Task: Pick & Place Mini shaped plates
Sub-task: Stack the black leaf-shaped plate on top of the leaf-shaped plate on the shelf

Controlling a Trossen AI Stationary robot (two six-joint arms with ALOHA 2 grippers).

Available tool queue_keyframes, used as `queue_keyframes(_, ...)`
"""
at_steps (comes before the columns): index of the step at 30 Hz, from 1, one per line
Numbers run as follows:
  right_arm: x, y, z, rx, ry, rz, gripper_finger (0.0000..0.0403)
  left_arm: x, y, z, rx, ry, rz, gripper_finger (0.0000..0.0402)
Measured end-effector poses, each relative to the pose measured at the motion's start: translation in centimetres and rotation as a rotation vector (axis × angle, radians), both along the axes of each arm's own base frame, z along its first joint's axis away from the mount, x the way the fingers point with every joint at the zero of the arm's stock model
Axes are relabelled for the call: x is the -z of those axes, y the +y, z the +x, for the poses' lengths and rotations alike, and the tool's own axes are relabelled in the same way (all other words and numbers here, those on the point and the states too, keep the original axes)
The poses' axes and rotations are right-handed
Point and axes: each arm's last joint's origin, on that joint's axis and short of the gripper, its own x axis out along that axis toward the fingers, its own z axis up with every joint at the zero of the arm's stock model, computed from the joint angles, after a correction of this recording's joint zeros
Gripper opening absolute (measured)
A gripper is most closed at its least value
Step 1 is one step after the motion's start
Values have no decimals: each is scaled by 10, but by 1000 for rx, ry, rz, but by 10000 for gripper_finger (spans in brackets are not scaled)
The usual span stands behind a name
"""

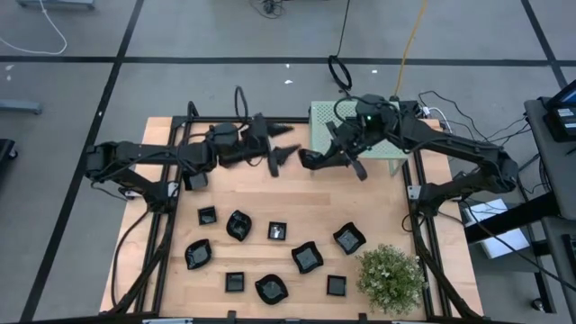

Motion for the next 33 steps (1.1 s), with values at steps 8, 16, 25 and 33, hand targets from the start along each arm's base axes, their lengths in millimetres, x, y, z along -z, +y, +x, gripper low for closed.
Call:
queue_keyframes(8, -5, -13, -27, 342, 93, -159, 0, 0, 18, -6, -331, 7, -1, 283)
queue_keyframes(16, 6, -39, -80, 1059, 633, -420, 0, 0, 19, -7, -373, 6, -10, 283)
queue_keyframes(25, 10, -60, -92, 1295, 926, -374, 0, 0, 24, -8, -388, -2, -24, 283)
queue_keyframes(33, 27, -75, -81, 1298, 1009, -357, 0, 0, 26, -9, -393, -3, -26, 283)
